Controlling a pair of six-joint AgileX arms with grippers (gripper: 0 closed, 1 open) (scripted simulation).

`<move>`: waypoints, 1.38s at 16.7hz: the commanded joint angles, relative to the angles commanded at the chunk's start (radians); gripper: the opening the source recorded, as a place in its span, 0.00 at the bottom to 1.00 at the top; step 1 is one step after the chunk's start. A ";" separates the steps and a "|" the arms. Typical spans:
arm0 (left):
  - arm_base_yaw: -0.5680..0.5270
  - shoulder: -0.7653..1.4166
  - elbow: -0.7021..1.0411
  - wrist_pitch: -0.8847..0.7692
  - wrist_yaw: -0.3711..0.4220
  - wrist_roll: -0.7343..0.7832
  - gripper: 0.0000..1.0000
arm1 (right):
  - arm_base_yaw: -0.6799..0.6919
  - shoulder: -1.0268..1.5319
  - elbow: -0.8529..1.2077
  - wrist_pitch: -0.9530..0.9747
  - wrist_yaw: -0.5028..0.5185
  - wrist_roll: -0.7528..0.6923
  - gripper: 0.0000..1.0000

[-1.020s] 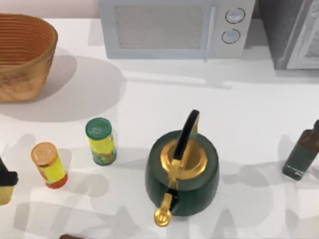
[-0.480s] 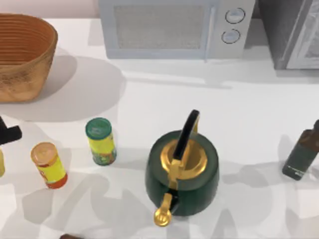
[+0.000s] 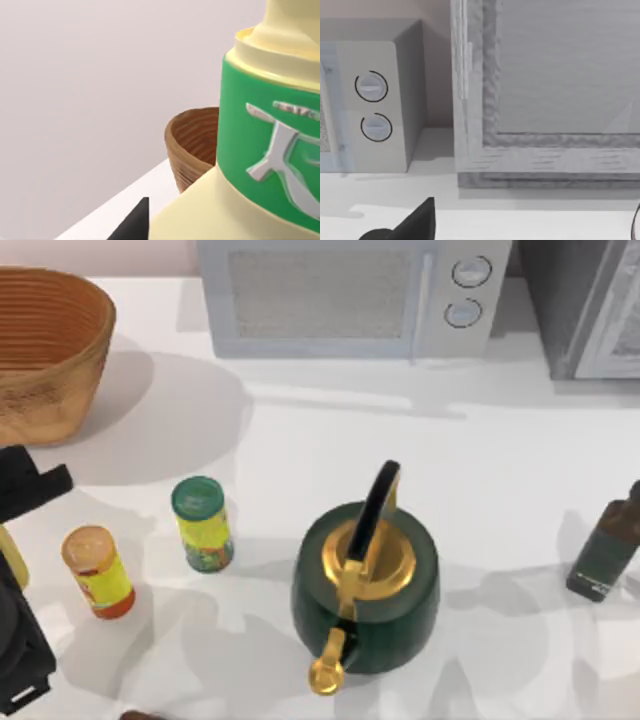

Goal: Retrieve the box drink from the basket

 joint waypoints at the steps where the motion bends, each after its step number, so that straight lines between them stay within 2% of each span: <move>1: -0.008 0.013 0.002 0.012 -0.015 0.001 0.00 | 0.000 0.000 0.000 0.000 0.000 0.000 1.00; 9: 0.014 0.020 -0.003 0.047 -0.009 -0.003 0.00 | 0.000 0.000 0.000 0.000 0.000 0.000 1.00; 17: 0.198 0.224 -0.004 0.395 0.088 -0.045 0.00 | 0.000 0.000 0.000 0.000 0.000 0.000 1.00; 23: 0.233 0.459 -0.028 0.530 0.187 -0.038 0.00 | 0.000 0.000 0.000 0.000 0.000 0.000 1.00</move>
